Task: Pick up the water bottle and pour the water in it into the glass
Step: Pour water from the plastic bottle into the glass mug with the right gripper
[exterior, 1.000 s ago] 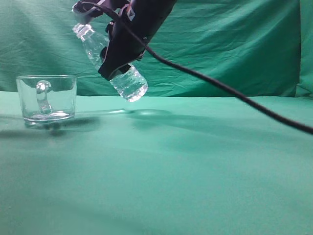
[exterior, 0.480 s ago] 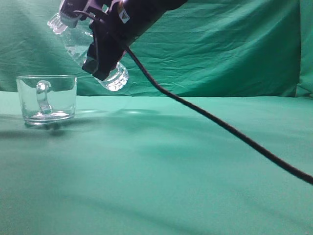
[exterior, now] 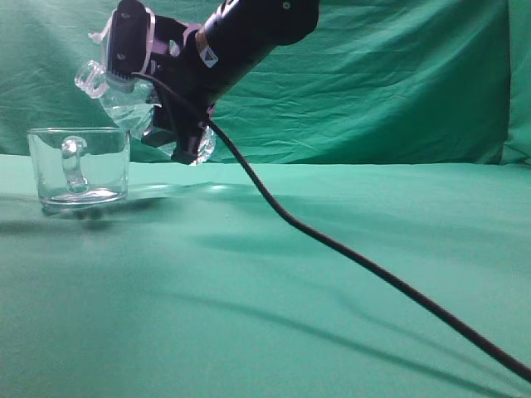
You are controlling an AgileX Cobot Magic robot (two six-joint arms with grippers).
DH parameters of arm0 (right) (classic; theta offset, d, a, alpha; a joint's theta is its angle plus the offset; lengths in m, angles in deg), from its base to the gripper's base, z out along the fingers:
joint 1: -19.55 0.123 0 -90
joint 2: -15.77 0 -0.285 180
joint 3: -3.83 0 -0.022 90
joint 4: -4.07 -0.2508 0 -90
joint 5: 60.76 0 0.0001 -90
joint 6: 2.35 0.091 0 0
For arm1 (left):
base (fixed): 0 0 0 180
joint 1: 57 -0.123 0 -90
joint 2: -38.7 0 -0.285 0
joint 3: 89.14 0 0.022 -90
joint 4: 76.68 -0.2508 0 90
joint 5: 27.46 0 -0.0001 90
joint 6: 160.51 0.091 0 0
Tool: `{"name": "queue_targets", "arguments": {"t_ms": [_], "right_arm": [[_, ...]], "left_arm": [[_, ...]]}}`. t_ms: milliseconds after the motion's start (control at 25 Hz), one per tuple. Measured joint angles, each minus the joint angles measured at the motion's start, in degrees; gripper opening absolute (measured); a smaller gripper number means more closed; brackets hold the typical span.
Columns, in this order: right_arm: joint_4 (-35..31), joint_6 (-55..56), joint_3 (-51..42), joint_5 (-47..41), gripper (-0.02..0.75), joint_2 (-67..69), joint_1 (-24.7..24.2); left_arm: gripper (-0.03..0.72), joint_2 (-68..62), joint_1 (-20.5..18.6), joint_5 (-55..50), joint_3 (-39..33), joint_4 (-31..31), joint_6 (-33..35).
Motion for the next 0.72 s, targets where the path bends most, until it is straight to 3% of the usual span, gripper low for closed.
{"name": "queue_targets", "arguments": {"t_ms": [720], "right_arm": [[2.7,-6.92,0.13,0.0,0.367,0.31,0.0]], "left_arm": [[0.0,0.0,0.0,0.0,0.0,0.0,0.0]]}}
